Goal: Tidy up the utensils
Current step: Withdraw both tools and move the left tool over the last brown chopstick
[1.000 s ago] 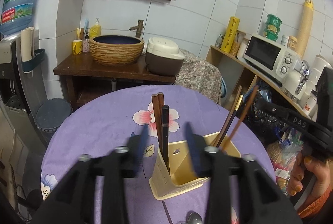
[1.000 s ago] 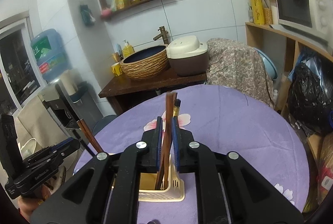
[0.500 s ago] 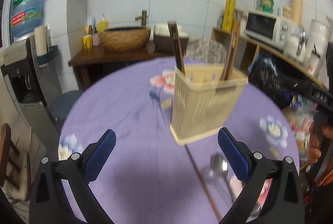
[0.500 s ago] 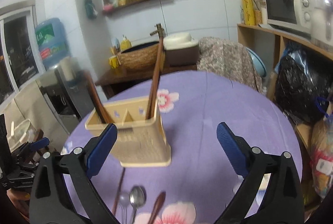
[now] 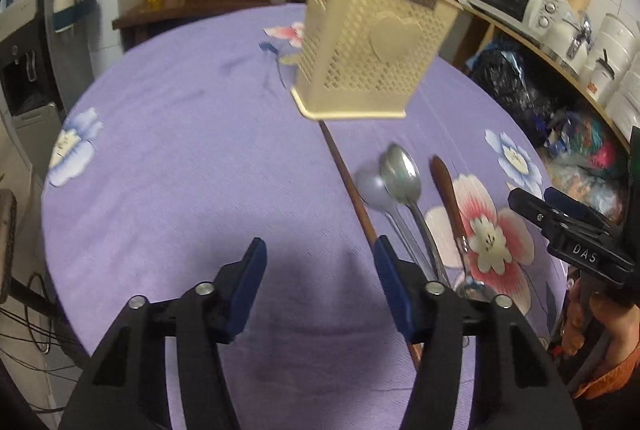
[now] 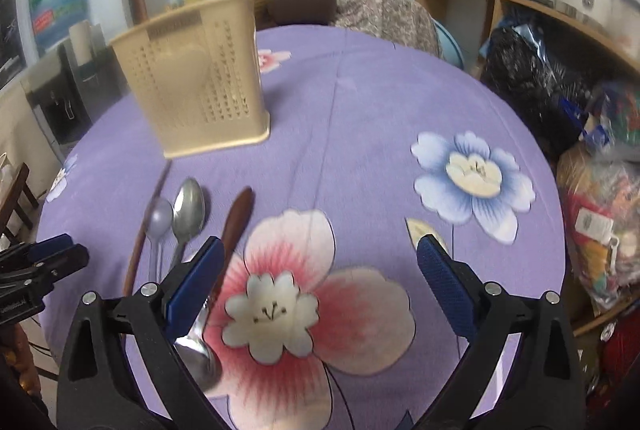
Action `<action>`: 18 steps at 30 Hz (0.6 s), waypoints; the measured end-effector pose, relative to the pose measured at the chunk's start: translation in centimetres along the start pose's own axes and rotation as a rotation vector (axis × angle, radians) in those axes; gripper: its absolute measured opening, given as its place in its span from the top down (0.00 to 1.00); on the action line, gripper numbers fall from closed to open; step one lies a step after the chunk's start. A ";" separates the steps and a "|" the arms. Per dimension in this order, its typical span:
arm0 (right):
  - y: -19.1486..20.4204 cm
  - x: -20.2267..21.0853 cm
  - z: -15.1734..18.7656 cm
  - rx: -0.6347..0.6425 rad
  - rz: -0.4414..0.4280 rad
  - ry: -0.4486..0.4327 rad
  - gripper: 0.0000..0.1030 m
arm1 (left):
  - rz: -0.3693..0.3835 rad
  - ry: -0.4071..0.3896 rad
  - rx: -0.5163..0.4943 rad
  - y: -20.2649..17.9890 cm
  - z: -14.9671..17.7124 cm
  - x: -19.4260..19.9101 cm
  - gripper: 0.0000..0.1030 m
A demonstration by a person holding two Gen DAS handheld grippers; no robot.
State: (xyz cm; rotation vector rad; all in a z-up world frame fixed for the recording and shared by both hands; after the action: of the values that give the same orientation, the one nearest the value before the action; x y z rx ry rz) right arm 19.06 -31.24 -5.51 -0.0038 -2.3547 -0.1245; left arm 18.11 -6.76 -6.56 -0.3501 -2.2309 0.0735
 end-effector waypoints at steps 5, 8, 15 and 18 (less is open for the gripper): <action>-0.3 0.0 1.0 -0.016 0.003 0.015 0.07 | 0.016 0.032 -0.059 -2.6 0.6 -1.3 0.57; 0.1 0.2 1.3 -0.016 -0.008 0.014 0.07 | -0.002 0.051 -0.075 -3.3 0.9 -2.2 0.61; 1.2 -0.1 1.2 0.003 -0.019 0.023 0.07 | -0.055 0.042 -0.130 -3.2 1.2 -2.0 0.91; 1.7 -0.2 1.4 0.013 -0.026 0.029 0.07 | -0.065 0.037 -0.128 -2.2 2.0 -1.3 0.92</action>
State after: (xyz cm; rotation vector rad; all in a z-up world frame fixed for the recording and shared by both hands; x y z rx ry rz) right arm 18.27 -29.44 -6.53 0.0340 -2.3271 -0.1212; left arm 16.87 -9.15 -8.46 -0.3452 -2.2141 -0.1098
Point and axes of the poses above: each gripper's, at about its wrist camera, not at the fingertips, and x roughly against the way its jaws point, y to its left, z to its underside, the point moved 3 cm from there along -x, roughly the way its jaws point, and after that the axes turned 3 degrees about -z, right-handed, at the moved point
